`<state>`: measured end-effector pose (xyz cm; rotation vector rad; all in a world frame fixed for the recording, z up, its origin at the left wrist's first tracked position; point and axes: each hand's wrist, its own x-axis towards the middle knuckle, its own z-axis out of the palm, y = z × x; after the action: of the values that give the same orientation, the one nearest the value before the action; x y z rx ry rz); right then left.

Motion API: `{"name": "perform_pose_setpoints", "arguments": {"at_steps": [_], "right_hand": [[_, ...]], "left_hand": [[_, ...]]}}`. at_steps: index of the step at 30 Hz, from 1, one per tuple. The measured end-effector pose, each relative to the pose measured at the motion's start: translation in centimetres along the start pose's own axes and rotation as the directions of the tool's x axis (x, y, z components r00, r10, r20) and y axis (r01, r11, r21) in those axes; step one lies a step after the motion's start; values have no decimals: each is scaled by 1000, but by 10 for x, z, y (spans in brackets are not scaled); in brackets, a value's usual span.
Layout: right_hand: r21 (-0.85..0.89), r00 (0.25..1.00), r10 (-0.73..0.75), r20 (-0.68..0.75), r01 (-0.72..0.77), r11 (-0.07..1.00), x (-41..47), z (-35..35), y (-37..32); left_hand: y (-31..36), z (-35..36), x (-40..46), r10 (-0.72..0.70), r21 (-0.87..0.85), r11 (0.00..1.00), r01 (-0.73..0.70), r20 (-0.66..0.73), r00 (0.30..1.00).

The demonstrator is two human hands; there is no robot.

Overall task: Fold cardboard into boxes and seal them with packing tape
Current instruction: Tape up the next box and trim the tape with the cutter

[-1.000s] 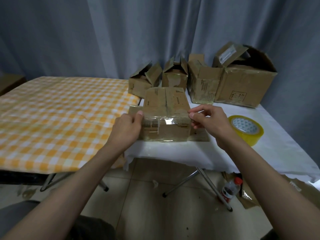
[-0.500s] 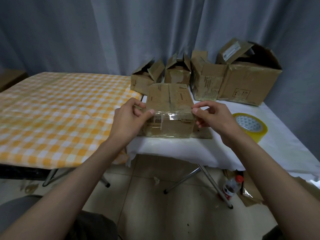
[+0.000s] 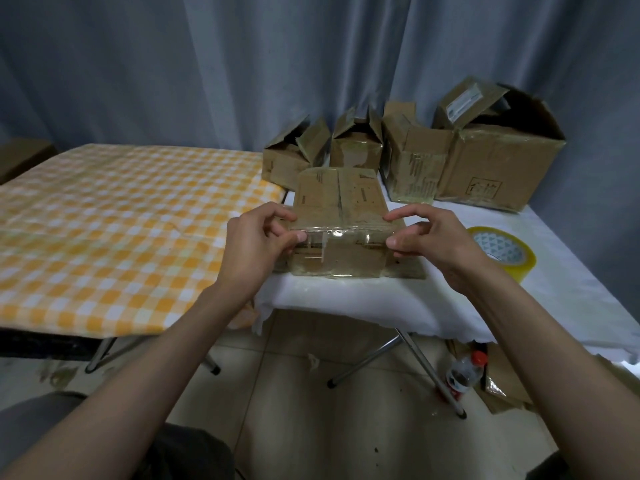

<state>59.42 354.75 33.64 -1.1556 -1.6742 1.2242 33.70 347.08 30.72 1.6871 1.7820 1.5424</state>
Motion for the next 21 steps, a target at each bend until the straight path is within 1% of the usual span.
{"name": "perform_pose_setpoints", "arguments": {"at_steps": [2, 4, 5, 7, 9, 11, 13, 16, 18, 21], "right_hand": [[-71, 998, -47, -37, 44, 996, 1, 2, 3], [-211, 987, -145, -65, 128, 969, 1, 6, 7], [-293, 975, -212, -70, 183, 938, 0, 9, 9], [-428, 937, -343, -61, 286, 858, -2, 14, 12], [-497, 905, -423, -36, 351, 794, -1, 13, 15], [-526, 898, -440, 0, 374, 764, 1, 10, 15], [-540, 909, -414, 37, 367, 758, 3, 8, 13], [-581, 920, -389, 39, 337, 741, 7, 11, 9], [-640, 912, -411, 20, 327, 696, 10, 17, 8], [-750, 897, -443, 1, 293, 592, 15, 27, 8]], "left_hand": [[-5, -1, 2, 72, 50, 996, -74, 25, 997], [-10, -2, 4, 171, 148, 973, -178, 59, 983], [-11, -2, 5, 245, 228, 940, -255, 73, 967], [-12, 0, 7, 391, 388, 832, -396, 94, 915], [-12, 1, 7, 470, 490, 741, -459, 110, 876], [-12, 4, 6, 489, 487, 719, -495, 150, 859], [-10, 6, 5, 486, 438, 734, -519, 196, 852], [-6, 11, 9, 457, 439, 752, -492, 190, 869], [-2, 18, 13, 440, 446, 760, -474, 183, 879], [3, 33, 19, 405, 493, 755, -432, 167, 899]]}}
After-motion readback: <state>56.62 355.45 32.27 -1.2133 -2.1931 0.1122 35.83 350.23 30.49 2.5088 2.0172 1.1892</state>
